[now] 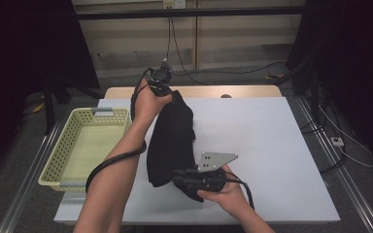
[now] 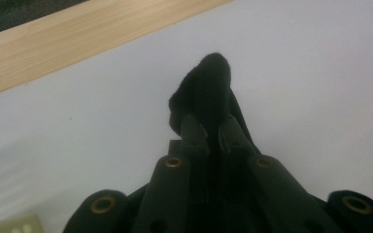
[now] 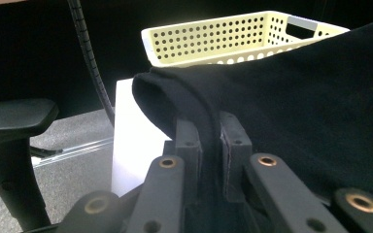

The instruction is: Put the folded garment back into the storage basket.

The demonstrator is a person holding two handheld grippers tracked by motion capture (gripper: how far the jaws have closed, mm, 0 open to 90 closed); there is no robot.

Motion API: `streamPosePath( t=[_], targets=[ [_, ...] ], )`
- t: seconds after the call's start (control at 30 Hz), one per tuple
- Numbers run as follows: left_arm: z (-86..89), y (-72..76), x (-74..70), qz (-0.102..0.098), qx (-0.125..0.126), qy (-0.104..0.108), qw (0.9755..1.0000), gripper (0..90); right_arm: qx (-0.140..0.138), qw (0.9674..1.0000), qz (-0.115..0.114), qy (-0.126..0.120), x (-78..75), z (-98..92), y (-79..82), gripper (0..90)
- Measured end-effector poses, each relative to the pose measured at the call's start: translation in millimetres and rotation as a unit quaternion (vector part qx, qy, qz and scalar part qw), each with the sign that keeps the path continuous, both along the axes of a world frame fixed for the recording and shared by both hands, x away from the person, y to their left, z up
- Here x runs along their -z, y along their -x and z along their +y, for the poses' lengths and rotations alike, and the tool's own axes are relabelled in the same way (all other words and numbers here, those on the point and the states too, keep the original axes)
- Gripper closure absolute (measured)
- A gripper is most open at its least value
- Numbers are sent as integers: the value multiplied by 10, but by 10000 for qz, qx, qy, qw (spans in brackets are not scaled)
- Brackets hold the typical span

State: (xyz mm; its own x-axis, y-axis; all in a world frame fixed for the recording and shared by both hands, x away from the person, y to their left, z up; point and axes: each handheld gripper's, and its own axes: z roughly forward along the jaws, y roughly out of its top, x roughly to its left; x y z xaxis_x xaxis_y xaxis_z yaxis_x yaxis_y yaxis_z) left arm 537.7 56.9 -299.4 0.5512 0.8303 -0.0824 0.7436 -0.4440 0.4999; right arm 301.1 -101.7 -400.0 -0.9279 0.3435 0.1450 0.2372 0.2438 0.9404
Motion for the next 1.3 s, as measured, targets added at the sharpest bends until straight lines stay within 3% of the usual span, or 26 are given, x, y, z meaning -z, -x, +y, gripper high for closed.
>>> streamPosePath(
  t=[0.17, 0.6, 1.3],
  targets=[
    [65, -4, -77, 10, -37, -82, 10000, 846, -12, 9999, -20, -112, -55, 94, -51, 817],
    [290, -29, -261, 21, -211, -129, 9997, 847, 18, 9998, -119, -131, -161, 224, -108, 817],
    [421, -42, -496, -17, -325, -246, 9992, 848, -45, 9991, -260, -333, -373, 475, -167, 821]
  ],
)
